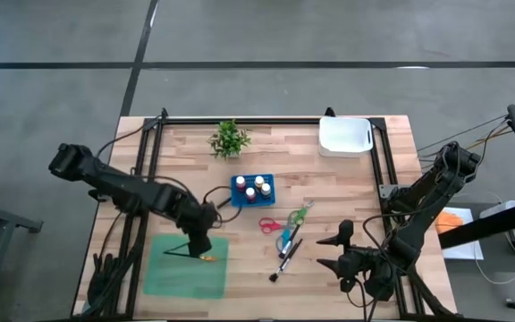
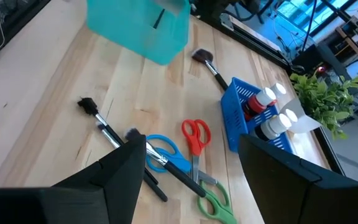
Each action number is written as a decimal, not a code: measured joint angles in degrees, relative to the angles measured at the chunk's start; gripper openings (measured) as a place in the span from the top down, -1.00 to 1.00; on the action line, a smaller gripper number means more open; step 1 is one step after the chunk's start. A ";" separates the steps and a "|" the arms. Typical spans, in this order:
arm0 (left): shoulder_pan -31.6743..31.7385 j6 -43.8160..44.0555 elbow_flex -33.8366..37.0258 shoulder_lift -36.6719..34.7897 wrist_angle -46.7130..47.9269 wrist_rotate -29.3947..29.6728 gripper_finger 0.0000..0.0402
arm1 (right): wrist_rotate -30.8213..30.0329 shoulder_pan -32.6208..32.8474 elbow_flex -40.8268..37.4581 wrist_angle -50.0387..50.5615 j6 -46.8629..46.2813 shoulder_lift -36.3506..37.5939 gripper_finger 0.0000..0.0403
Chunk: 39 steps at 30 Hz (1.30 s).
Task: Pick & Place Paint Supplies
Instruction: Put the eyeshadow brush into the green bin, then put the highlighter brush into the green bin
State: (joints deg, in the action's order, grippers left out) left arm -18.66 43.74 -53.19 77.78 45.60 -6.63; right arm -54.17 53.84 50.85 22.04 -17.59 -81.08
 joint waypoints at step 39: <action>10.61 -3.86 -2.87 0.29 10.14 8.78 0.40 | 0.11 0.63 -1.01 -0.48 -4.52 0.02 -0.26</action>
State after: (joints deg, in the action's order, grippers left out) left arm -8.05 39.88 -56.07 78.08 55.74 2.16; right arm -54.06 54.48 49.84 21.56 -22.11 -81.06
